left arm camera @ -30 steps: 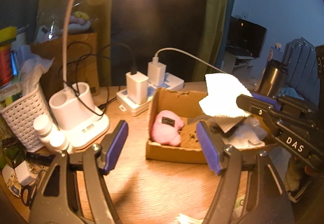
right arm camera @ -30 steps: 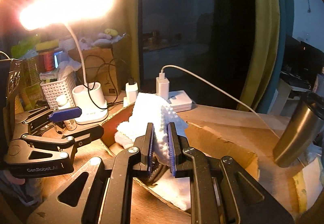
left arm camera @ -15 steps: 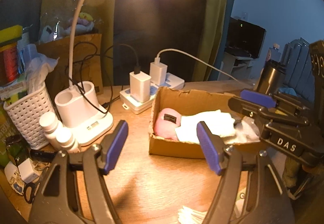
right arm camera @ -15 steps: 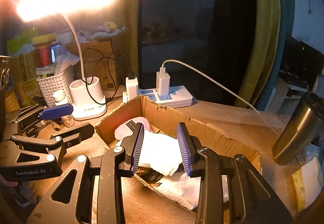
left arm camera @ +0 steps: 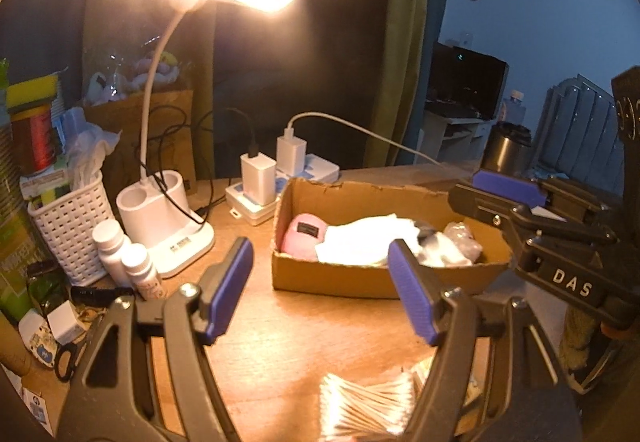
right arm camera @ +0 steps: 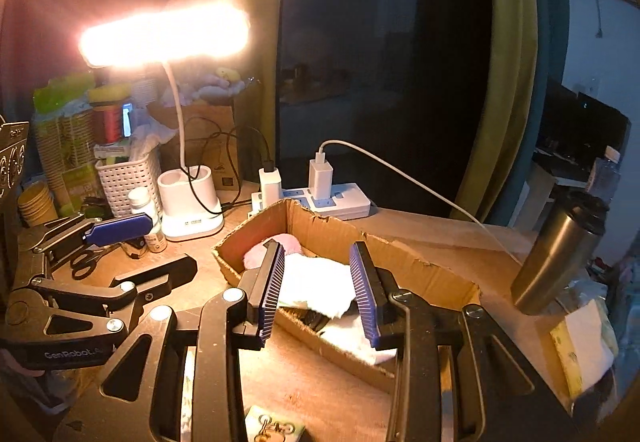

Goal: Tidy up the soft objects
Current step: 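Withdraw both open tools from the box toward the swab bag and tissue pack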

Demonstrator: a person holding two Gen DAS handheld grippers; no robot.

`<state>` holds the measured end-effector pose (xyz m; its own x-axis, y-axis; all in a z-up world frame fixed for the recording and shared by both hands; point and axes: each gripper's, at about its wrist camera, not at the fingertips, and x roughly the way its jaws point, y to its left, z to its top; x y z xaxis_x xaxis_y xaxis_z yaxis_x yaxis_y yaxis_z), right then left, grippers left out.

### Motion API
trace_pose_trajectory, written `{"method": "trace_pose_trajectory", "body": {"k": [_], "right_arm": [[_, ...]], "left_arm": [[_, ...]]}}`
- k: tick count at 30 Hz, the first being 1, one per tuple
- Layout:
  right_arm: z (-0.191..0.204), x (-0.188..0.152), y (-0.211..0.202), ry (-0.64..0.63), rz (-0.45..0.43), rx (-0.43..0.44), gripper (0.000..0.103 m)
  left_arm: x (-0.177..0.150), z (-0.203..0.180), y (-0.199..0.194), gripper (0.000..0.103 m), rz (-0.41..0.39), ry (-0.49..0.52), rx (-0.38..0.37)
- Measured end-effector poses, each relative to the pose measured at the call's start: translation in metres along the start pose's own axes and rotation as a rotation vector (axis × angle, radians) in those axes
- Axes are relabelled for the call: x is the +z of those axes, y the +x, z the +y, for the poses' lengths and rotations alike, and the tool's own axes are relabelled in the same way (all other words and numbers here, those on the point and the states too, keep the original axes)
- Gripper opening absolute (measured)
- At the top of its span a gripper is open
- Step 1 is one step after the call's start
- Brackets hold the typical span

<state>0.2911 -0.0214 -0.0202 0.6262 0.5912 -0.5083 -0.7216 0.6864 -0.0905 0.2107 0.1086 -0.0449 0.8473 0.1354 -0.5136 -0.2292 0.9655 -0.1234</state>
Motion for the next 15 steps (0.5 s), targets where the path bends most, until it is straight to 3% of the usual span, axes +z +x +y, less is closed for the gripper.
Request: {"method": "trace_pose_trajectory", "body": {"k": [10,15], "right_arm": [[0.006,-0.003,-0.029,0.002,-0.015,-0.017,0.038],[0.008,-0.008,-0.040,0.013,-0.023,-0.014,0.050]], "left_arm": [[-0.006,-0.007,-0.021,0.071,-0.017,0.012,-0.016],[-0.013,-0.009,-0.027,0.071,-0.012,0.014,-0.022]]}}
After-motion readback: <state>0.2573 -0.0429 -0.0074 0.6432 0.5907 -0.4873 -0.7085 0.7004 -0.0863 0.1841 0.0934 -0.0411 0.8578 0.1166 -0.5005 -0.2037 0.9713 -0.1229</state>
